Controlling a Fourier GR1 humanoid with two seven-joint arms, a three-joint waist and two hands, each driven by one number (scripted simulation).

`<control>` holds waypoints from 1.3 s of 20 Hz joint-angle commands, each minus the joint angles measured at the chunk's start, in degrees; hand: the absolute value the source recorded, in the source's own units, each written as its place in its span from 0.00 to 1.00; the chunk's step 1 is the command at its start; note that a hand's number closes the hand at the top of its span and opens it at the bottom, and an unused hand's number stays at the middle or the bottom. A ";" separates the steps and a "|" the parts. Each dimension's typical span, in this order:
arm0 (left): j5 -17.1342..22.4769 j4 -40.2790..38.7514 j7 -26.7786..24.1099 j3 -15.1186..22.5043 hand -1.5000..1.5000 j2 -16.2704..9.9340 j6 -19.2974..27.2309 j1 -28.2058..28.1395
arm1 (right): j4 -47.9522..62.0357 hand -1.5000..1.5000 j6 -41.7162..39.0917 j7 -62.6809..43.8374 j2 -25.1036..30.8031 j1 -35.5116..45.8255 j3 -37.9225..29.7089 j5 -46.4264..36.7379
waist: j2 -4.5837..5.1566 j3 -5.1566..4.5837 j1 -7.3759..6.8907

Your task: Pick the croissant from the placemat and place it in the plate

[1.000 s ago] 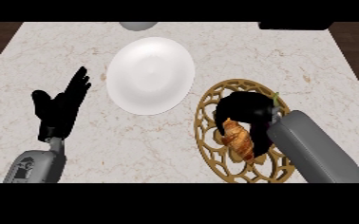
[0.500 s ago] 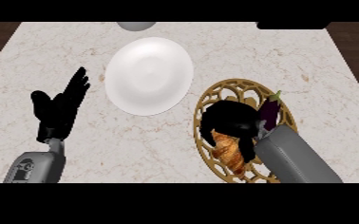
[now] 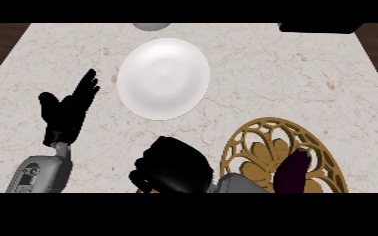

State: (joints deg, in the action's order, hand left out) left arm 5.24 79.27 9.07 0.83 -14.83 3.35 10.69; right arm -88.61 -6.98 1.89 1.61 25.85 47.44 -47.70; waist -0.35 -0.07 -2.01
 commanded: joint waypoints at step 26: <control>0.71 -0.02 1.00 -3.33 0.50 -0.56 -2.10 1.18 | 44.42 1.00 30.57 -10.17 -1.61 34.86 -9.22 23.72 | 0.79 0.06 0.30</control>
State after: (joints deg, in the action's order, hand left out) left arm 5.38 78.61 9.27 -1.42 -14.89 1.44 12.24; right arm -52.80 26.31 -13.29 0.00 59.03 40.39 -24.46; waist 0.46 -0.03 -2.07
